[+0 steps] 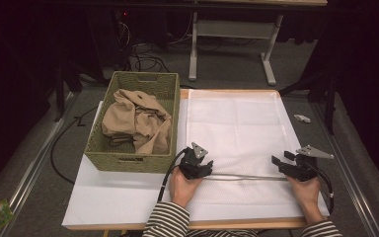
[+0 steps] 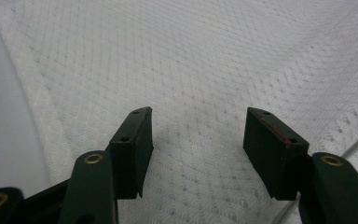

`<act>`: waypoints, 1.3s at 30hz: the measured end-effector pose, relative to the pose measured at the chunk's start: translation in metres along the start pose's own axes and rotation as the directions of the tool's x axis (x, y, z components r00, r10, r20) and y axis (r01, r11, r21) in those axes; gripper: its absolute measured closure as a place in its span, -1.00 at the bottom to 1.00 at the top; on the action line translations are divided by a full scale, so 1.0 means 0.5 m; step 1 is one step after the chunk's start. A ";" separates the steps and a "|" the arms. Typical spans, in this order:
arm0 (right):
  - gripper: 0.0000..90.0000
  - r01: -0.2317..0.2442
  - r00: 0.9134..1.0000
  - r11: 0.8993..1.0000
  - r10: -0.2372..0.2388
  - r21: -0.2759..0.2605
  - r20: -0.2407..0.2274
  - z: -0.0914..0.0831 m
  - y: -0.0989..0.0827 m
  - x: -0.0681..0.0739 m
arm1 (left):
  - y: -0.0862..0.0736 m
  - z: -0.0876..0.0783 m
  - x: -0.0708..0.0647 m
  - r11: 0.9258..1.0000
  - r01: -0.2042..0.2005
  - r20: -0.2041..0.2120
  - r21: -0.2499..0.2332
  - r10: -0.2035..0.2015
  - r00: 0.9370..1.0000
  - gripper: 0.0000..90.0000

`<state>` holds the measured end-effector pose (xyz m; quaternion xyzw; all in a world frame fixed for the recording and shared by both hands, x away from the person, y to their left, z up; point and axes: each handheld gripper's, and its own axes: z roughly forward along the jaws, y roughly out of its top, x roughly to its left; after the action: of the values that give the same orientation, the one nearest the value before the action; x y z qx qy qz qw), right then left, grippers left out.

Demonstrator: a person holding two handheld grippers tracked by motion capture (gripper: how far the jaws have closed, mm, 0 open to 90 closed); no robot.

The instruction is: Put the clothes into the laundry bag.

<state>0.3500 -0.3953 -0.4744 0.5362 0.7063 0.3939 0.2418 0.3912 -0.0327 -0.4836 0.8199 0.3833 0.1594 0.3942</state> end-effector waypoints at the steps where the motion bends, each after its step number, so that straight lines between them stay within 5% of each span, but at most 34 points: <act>1: -0.15 -0.001 1.000 1.000 0.001 0.001 0.001 0.000 0.000 0.001 | 0.000 0.000 0.000 1.000 0.000 0.000 0.000 0.000 1.000 -0.04; 28: -0.16 0.005 1.000 1.000 -0.005 0.000 0.003 0.000 0.000 0.001 | 0.001 0.000 -0.005 1.000 -0.024 -0.020 -0.001 0.024 1.000 -0.02; 35: -0.16 -0.001 1.000 1.000 0.001 0.002 -0.001 0.001 0.000 0.000 | 0.001 -0.002 -0.010 0.999 -0.042 -0.029 -0.007 0.042 0.999 -0.04; 39: -0.16 0.001 1.000 1.000 -0.001 0.002 0.000 0.001 0.000 0.001 | 0.000 -0.001 -0.019 0.996 -0.092 -0.055 -0.008 0.092 0.994 -0.04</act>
<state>0.3502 -0.3949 -0.4746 0.5361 0.7070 0.3929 0.2415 0.3847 -0.0396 -0.4829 0.8301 0.3548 0.2015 0.3801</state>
